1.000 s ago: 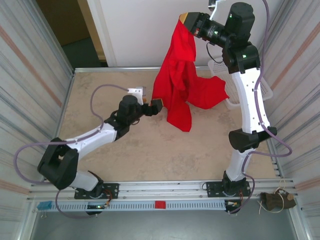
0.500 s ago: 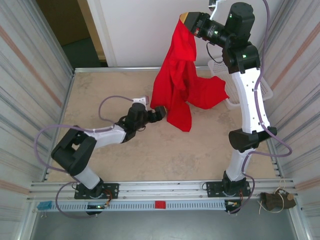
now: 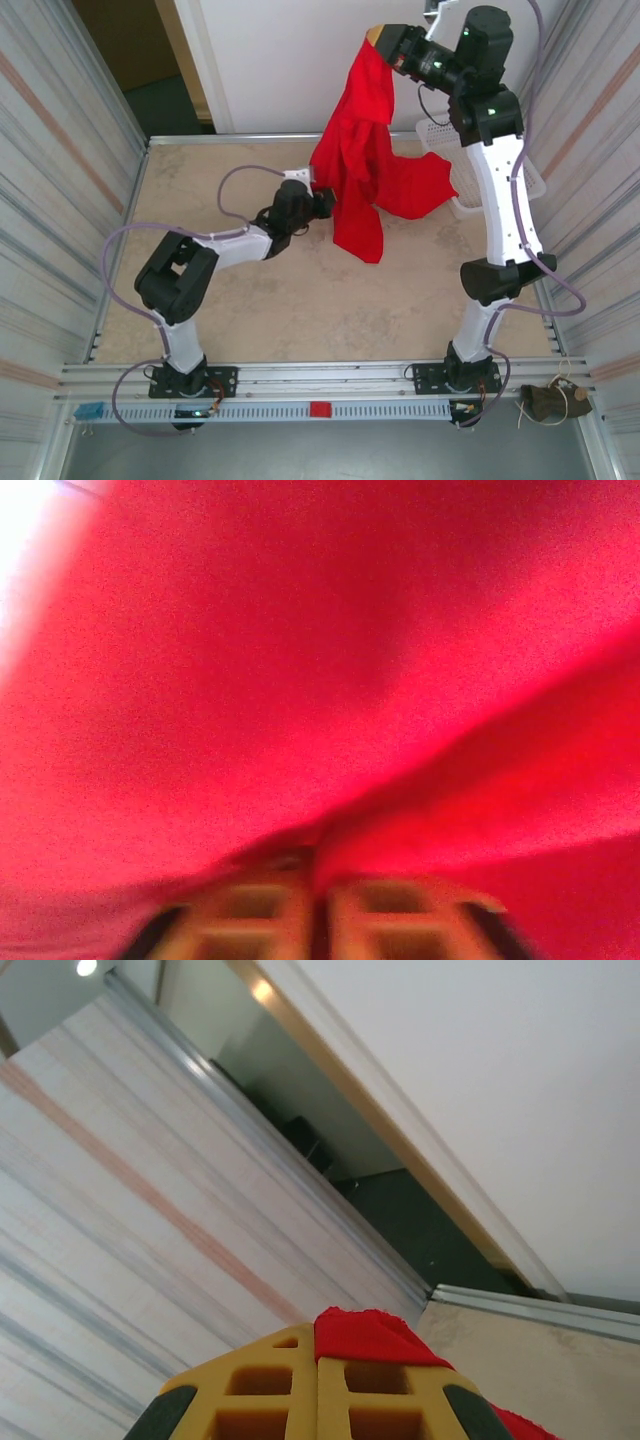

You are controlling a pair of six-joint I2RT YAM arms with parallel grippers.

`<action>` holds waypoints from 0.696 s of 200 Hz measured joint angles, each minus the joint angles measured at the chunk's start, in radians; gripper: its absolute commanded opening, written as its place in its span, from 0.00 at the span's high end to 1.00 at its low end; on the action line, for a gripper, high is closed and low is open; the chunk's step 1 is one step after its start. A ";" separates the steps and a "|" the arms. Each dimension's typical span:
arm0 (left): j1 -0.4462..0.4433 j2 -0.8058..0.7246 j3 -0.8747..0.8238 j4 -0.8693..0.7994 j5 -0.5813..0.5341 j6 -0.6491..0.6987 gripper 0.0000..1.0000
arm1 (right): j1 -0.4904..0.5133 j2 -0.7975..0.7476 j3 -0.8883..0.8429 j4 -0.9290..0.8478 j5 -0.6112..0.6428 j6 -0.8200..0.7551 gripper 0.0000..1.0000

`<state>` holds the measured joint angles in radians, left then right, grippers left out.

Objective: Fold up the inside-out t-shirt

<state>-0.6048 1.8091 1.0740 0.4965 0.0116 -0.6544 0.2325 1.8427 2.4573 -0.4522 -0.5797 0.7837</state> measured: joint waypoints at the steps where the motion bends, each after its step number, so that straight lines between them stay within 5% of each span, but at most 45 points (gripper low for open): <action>1: 0.003 -0.003 0.000 -0.002 0.000 0.002 1.00 | -0.004 -0.003 -0.003 0.000 0.000 0.002 1.00; 54: 0.287 -0.307 0.069 -0.174 0.043 0.092 1.00 | -0.244 -0.099 -0.070 0.038 -0.022 0.118 1.00; 96: 0.433 -0.420 0.365 -0.300 0.051 0.119 1.00 | -0.186 -0.105 -0.017 0.074 -0.092 0.171 1.00; 139: 0.475 -0.449 0.526 -0.365 0.048 0.127 1.00 | -0.140 -0.123 0.002 0.085 -0.159 0.177 1.00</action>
<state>-0.1295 1.3598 1.6005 0.1310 0.0593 -0.5274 0.0925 1.7199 2.4592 -0.3672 -0.7391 0.9607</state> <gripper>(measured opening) 0.047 0.043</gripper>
